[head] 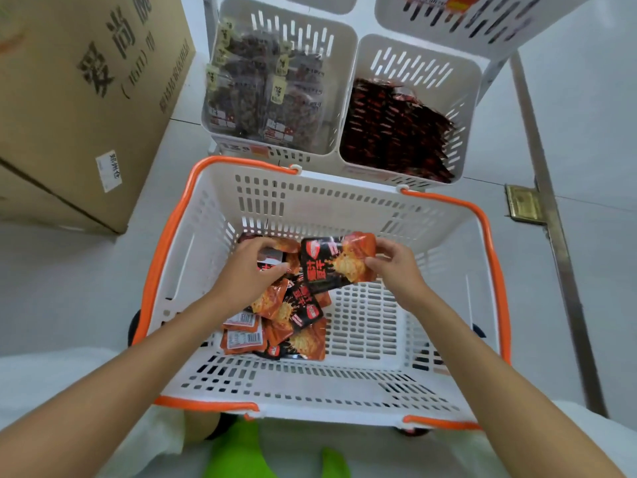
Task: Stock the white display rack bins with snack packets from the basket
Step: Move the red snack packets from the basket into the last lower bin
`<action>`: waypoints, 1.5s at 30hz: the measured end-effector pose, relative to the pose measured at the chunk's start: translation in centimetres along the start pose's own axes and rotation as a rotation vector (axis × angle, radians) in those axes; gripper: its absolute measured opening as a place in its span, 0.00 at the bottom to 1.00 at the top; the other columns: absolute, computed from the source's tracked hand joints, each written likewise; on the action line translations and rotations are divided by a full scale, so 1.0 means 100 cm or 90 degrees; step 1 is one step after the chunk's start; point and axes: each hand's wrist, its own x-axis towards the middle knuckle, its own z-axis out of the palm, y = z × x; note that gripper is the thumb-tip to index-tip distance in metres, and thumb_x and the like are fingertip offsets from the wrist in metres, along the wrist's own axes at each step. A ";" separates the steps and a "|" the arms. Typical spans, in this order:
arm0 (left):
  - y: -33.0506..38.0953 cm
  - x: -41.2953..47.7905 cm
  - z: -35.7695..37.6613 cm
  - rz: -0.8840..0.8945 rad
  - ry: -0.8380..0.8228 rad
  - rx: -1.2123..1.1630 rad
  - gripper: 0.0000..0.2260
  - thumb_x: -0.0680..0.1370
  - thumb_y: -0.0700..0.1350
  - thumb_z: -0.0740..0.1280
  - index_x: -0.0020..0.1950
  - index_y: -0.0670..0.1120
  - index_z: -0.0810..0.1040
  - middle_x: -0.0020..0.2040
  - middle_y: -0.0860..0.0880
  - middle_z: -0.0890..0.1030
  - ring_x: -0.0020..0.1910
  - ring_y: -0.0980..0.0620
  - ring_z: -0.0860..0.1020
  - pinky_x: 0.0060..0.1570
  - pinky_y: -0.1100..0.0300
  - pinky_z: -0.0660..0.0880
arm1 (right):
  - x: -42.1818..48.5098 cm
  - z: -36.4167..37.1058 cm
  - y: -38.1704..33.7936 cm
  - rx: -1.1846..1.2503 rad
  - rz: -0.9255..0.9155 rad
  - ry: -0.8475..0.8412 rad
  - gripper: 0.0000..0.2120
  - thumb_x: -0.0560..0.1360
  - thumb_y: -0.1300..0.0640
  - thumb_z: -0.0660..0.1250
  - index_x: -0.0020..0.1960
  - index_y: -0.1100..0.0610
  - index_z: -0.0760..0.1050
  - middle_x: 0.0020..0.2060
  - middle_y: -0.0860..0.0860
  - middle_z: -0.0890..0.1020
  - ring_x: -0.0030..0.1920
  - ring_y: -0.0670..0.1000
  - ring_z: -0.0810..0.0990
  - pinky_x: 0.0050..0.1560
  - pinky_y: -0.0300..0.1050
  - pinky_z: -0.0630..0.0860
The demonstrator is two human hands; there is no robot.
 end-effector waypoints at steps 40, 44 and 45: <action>-0.029 0.000 -0.031 -0.163 -0.054 -0.330 0.15 0.82 0.46 0.64 0.68 0.50 0.70 0.61 0.46 0.81 0.53 0.47 0.83 0.47 0.51 0.82 | 0.008 0.100 0.072 -0.260 0.003 -0.205 0.16 0.74 0.64 0.72 0.40 0.55 0.65 0.40 0.51 0.70 0.42 0.53 0.72 0.43 0.48 0.73; -0.015 0.002 -0.028 -0.128 -0.087 -0.273 0.14 0.82 0.50 0.64 0.68 0.53 0.71 0.61 0.49 0.81 0.58 0.47 0.81 0.55 0.50 0.79 | 0.008 0.050 0.003 -0.126 -0.077 -0.176 0.09 0.75 0.66 0.70 0.42 0.54 0.75 0.38 0.50 0.79 0.37 0.46 0.81 0.44 0.48 0.82; -0.006 0.002 -0.027 -0.121 -0.112 -0.267 0.16 0.81 0.53 0.64 0.68 0.54 0.71 0.62 0.50 0.80 0.60 0.47 0.80 0.58 0.48 0.79 | 0.005 0.038 -0.017 -0.089 -0.092 -0.169 0.08 0.75 0.65 0.71 0.43 0.54 0.76 0.39 0.50 0.81 0.40 0.48 0.82 0.47 0.52 0.83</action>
